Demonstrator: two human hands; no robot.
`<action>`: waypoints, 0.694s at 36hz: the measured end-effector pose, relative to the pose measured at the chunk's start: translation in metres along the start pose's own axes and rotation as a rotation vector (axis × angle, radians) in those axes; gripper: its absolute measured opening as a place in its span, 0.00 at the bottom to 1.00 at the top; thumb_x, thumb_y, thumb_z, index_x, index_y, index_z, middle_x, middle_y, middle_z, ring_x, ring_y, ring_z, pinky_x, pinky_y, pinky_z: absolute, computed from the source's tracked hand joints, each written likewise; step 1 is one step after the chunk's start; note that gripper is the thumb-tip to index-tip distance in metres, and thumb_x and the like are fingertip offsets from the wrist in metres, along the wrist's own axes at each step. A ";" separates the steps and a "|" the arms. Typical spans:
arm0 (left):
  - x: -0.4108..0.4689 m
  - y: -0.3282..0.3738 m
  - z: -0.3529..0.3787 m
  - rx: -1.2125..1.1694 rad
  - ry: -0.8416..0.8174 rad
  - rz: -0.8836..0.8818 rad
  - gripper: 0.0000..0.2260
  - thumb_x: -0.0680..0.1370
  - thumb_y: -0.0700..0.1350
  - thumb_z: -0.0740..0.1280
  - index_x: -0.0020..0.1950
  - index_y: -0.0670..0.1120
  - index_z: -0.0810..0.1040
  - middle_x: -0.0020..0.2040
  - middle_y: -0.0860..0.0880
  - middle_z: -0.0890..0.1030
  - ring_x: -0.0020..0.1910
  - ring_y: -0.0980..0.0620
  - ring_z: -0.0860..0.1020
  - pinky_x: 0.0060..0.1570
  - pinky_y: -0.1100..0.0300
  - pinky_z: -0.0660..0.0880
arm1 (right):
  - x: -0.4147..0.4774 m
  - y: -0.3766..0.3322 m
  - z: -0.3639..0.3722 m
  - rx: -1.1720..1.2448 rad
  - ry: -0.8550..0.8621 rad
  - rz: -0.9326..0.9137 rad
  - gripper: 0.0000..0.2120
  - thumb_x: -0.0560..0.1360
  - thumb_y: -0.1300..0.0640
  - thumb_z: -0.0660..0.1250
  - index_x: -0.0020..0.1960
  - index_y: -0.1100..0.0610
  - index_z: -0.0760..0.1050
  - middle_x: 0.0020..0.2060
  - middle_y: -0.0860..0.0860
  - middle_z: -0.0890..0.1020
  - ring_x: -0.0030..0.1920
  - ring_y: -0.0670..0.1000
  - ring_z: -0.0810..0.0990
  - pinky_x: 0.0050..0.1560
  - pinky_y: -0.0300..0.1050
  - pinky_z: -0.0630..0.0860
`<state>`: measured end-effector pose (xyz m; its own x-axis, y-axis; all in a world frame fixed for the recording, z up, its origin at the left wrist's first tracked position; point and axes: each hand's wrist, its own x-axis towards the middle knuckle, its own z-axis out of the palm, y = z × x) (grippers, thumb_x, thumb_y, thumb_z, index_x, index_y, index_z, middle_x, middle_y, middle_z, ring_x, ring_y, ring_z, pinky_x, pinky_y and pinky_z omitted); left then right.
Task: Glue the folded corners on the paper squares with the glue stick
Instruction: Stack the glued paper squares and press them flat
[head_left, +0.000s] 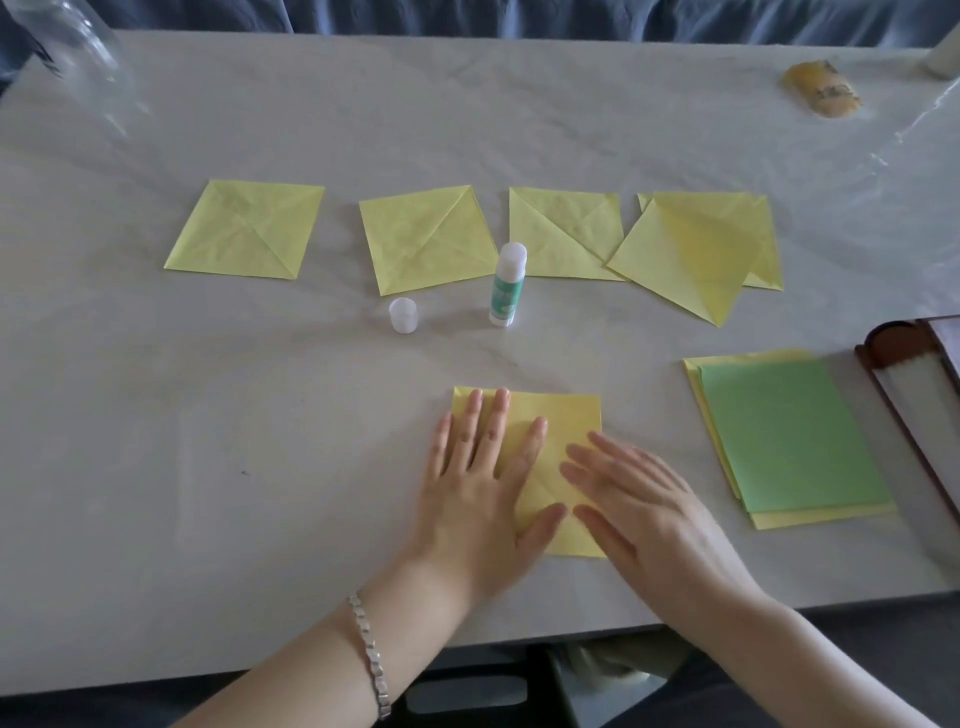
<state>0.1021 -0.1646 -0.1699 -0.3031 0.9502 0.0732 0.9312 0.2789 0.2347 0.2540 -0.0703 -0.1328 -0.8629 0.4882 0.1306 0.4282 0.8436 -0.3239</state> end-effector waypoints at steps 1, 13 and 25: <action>0.000 0.000 0.000 0.013 0.007 0.005 0.30 0.79 0.65 0.42 0.73 0.50 0.62 0.73 0.39 0.64 0.73 0.40 0.58 0.67 0.43 0.55 | -0.003 0.002 0.004 -0.037 -0.047 -0.040 0.20 0.79 0.49 0.54 0.62 0.57 0.76 0.62 0.50 0.77 0.66 0.50 0.72 0.65 0.47 0.67; -0.001 0.000 0.000 0.048 0.015 0.021 0.30 0.76 0.64 0.50 0.73 0.49 0.62 0.73 0.39 0.65 0.72 0.40 0.59 0.67 0.43 0.55 | 0.022 0.006 0.013 -0.228 -0.070 0.088 0.29 0.81 0.49 0.38 0.66 0.60 0.71 0.66 0.54 0.73 0.66 0.50 0.71 0.68 0.45 0.58; 0.017 0.025 -0.007 -0.033 -0.015 0.100 0.28 0.73 0.48 0.53 0.66 0.33 0.73 0.68 0.37 0.71 0.68 0.41 0.70 0.64 0.48 0.61 | 0.029 0.008 0.021 -0.260 -0.081 0.108 0.29 0.81 0.51 0.37 0.66 0.62 0.71 0.66 0.56 0.72 0.67 0.53 0.70 0.69 0.44 0.54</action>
<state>0.1190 -0.1429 -0.1565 -0.2055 0.9751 0.0836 0.9495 0.1780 0.2583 0.2268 -0.0535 -0.1511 -0.8227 0.5678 0.0293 0.5643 0.8218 -0.0793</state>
